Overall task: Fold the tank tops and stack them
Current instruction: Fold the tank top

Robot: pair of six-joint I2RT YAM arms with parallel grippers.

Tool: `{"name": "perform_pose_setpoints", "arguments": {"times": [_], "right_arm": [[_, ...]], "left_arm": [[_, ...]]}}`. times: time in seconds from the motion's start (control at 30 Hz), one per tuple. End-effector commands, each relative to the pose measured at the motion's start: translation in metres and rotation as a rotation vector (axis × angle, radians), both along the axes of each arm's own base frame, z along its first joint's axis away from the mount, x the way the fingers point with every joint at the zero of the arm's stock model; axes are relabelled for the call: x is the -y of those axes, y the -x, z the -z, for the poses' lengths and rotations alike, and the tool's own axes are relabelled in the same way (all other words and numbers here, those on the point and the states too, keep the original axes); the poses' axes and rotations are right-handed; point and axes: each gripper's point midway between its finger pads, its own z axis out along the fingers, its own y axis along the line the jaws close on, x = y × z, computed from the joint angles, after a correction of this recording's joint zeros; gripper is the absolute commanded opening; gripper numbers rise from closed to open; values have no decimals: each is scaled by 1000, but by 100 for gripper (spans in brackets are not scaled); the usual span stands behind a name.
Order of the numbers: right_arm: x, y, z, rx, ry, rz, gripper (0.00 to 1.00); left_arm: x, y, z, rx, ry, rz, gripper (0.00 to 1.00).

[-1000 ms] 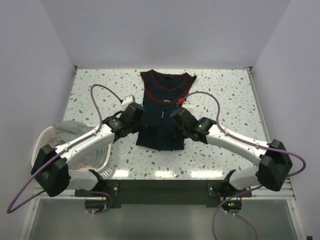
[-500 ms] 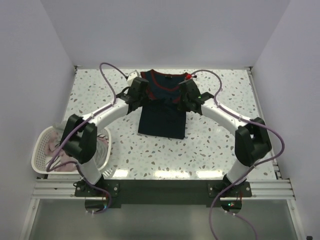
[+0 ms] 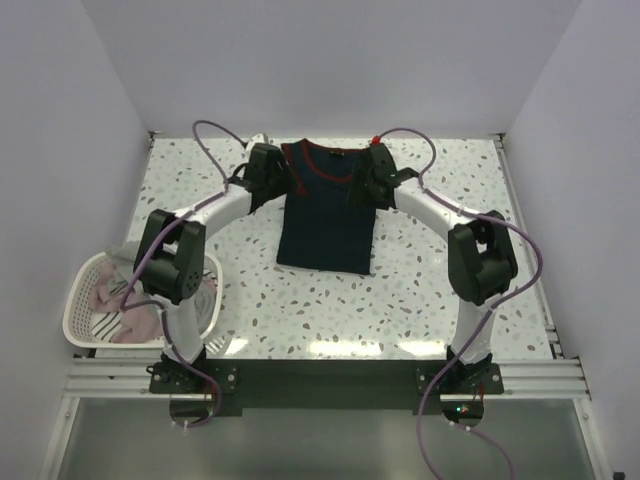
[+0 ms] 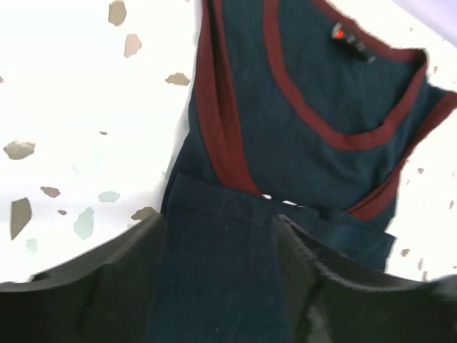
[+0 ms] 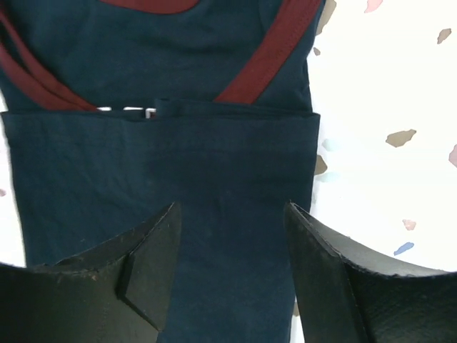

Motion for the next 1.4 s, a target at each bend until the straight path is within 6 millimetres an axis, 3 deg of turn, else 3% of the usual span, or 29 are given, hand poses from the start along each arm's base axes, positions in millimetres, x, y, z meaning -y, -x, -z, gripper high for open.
{"name": "perform_pose_setpoints", "arguments": {"times": [0.0, 0.03, 0.1, 0.13, 0.17, 0.23, 0.27, 0.3, 0.5, 0.57, 0.73, 0.87, 0.93, 1.0, 1.03, 1.1, 1.17, 1.23, 1.3, 1.37], "right_arm": [[1, 4, -44, 82, -15, -8, 62], [-2, 9, -50, 97, -28, -14, 62], [-6, 29, -34, 61, -2, -30, 60], [-7, 36, -35, 63, -4, -32, 59], [-10, 52, -20, 30, 8, -51, 59], [-13, 62, -14, 44, 3, -50, 59], [-12, 73, 0, 23, 16, -57, 57], [-16, 74, 3, 24, 8, -63, 56], [-20, 94, 49, -58, 28, -83, 54], [-19, 102, 61, -76, 29, -83, 54], [-15, 127, 77, -119, 43, -80, 52], [-12, 163, 89, -171, 70, -94, 52], [-10, 179, 90, -185, 74, -89, 52], [-9, 204, 89, -196, 75, -115, 52], [-8, 217, 89, -214, 69, -107, 52], [-11, 249, 84, -215, 49, -155, 52], [-13, 284, 84, -244, 30, -179, 52], [-19, 304, 69, -235, -22, -196, 52], [-19, 310, 57, -215, -56, -201, 52], [-17, 307, 43, -188, -56, -192, 54]], "left_arm": [[-3, -2, -65, 138, 48, 0, 63], [-2, 5, -66, 121, 70, -14, 60], [2, 26, -44, 54, 71, -7, 55], [5, 35, -47, 48, 98, -12, 54], [12, 53, -27, 6, 95, 14, 51], [22, 65, -29, 35, 135, 34, 50], [29, 80, -14, 4, 142, 64, 47], [43, 79, -20, 48, 174, 97, 45], [67, 109, 17, -10, 168, 169, 40], [66, 124, 35, -53, 157, 162, 39], [40, 157, 67, -161, 108, 38, 33], [29, 205, 90, -252, 43, 16, 32], [30, 229, 89, -286, 36, 3, 33], [20, 257, 98, -342, 8, -6, 33], [22, 265, 89, -340, 44, -18, 33], [18, 298, 95, -391, 22, 11, 33], [25, 321, 85, -396, 49, 42, 34], [25, 343, 78, -409, 46, 75, 36], [22, 353, 74, -424, 28, 104, 39], [26, 352, 58, -396, 50, 131, 43]]}}
